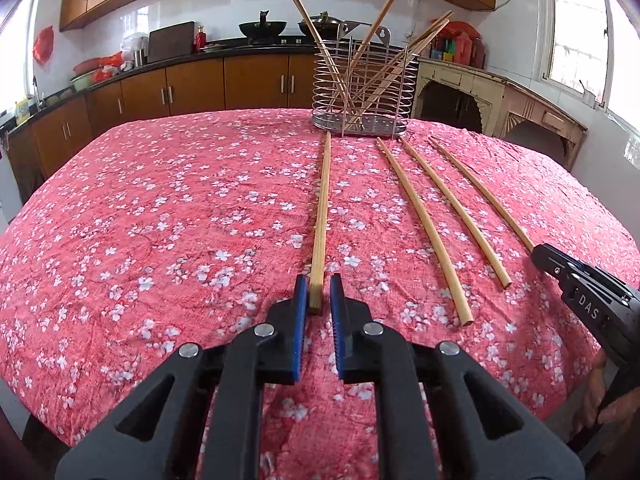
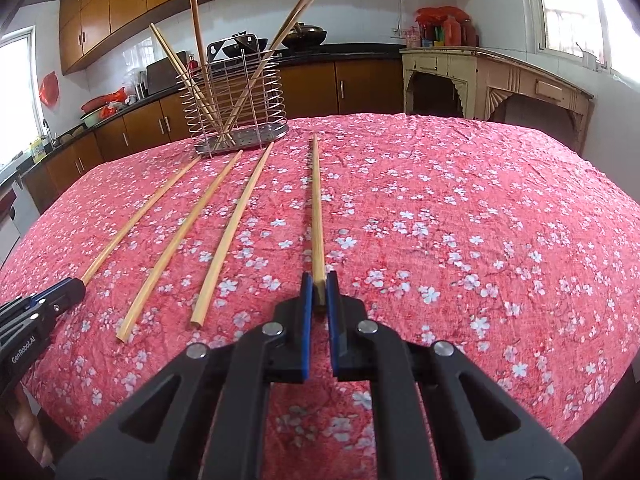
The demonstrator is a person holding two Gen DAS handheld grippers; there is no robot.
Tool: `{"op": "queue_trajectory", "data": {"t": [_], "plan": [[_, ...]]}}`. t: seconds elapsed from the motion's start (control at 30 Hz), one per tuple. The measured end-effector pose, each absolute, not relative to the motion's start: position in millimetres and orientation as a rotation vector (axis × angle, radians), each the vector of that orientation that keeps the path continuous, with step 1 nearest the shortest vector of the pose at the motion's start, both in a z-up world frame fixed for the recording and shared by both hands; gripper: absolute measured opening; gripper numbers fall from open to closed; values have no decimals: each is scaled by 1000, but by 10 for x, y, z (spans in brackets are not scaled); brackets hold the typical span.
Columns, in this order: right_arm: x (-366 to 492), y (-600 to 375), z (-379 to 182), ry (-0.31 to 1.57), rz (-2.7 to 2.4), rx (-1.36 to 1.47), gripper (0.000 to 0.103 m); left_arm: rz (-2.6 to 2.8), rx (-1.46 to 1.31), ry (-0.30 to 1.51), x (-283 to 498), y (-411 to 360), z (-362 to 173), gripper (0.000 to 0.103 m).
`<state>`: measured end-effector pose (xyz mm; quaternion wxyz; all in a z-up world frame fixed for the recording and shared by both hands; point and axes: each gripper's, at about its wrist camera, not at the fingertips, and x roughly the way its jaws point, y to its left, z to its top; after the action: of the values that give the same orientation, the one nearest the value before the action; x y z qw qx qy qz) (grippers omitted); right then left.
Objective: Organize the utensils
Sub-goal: 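Lift both chopsticks and carry them over the wire holder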
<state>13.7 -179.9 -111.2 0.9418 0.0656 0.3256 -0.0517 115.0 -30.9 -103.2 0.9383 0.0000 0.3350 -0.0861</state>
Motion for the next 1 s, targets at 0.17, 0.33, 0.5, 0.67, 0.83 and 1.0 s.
{"op": "queue_trajectory", "data": {"t": [0.17, 0.33, 0.5, 0.67, 0.83, 1.0], "plan": [[137, -1837, -1093, 666, -97, 148, 8, -215, -1, 698, 1171, -298, -1012, 7], [120, -1911, -974, 632, -111, 152, 8, -231, -19, 689, 1166, -163, -884, 7], [96, -1972, -755, 577, -120, 144, 8, -234, -6, 651, 1151, -49, -665, 7], [87, -2012, -422, 506, -118, 130, 8, -229, -8, 602, 1157, 72, -374, 7], [115, -2061, -117, 448, -120, 128, 8, -209, 3, 538, 1186, 192, -63, 7], [181, -2102, 216, 388, -119, 122, 8, -184, 8, 475, 1283, 300, 258, 7]]}}
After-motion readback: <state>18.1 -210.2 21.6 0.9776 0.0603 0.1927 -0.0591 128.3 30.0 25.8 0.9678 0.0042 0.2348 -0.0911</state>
